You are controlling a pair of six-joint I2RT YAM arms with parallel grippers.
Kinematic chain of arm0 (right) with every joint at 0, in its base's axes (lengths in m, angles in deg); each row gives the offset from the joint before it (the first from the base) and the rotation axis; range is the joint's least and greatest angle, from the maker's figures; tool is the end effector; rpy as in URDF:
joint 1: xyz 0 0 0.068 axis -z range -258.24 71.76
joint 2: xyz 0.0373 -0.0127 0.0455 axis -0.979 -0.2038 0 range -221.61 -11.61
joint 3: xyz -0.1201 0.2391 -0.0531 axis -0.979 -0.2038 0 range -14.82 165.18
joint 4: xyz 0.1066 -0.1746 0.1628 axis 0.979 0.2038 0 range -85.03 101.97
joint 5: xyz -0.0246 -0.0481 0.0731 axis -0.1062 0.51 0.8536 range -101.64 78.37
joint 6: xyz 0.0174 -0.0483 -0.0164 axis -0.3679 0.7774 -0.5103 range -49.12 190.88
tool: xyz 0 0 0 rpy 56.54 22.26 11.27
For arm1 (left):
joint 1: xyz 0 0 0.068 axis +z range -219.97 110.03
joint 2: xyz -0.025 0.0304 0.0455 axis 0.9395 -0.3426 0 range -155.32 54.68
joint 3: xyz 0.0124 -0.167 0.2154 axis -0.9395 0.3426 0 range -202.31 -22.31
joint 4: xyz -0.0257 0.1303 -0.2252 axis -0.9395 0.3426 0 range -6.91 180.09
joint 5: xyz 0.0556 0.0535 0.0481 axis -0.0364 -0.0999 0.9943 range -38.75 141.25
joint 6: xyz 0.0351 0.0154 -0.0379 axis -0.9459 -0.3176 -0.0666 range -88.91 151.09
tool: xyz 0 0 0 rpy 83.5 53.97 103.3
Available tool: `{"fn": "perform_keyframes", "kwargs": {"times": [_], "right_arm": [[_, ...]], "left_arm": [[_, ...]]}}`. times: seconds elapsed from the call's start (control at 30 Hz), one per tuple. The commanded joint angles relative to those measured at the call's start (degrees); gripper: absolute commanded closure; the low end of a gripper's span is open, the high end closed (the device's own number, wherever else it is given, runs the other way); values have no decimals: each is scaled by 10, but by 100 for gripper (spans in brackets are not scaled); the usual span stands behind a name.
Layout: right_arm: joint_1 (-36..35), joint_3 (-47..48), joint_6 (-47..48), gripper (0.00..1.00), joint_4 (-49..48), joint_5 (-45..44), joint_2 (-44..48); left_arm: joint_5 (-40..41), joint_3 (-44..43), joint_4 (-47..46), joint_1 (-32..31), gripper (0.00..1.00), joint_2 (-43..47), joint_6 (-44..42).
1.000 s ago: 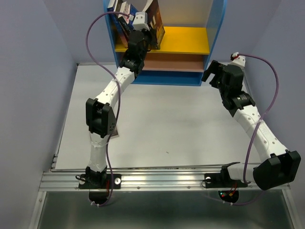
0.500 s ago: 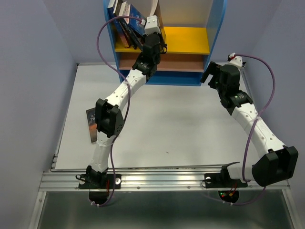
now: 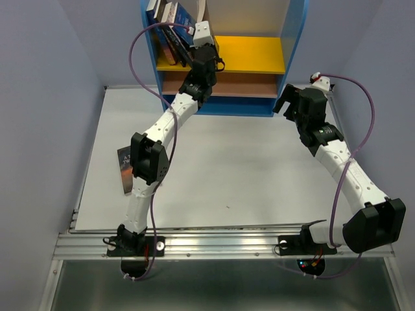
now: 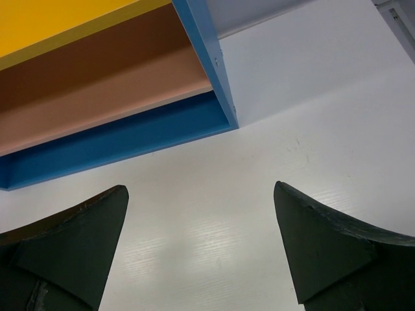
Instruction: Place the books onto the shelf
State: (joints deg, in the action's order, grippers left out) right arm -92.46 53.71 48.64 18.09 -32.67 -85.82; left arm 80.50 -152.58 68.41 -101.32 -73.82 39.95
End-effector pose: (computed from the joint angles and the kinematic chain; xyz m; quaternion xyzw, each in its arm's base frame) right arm 0.2934 0.0612 0.3684 0.1619 0.7901 0.0381 0.5900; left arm 0.4600 -0.2600 0.4174 -0.0854 0.6076 -0.1245 0.7798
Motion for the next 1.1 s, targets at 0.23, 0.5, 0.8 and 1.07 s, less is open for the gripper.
{"fn": "perform_keyframes", "kwargs": {"times": [0.23, 0.5, 0.8, 1.07], "right_arm": [[2, 3, 5, 0, -6, -18, 17], [2, 1, 4, 0, -5, -12, 16], [2, 2, 4, 0, -5, -1, 8], [2, 3, 7, 0, -5, 5, 2]], "left_arm": [[55, -30, 30, 57, 100, 14, -41], [13, -23, 43, 72, 54, 17, -29], [14, 6, 40, 71, 45, 48, -20], [65, 12, 27, 60, 76, 73, -30]]}}
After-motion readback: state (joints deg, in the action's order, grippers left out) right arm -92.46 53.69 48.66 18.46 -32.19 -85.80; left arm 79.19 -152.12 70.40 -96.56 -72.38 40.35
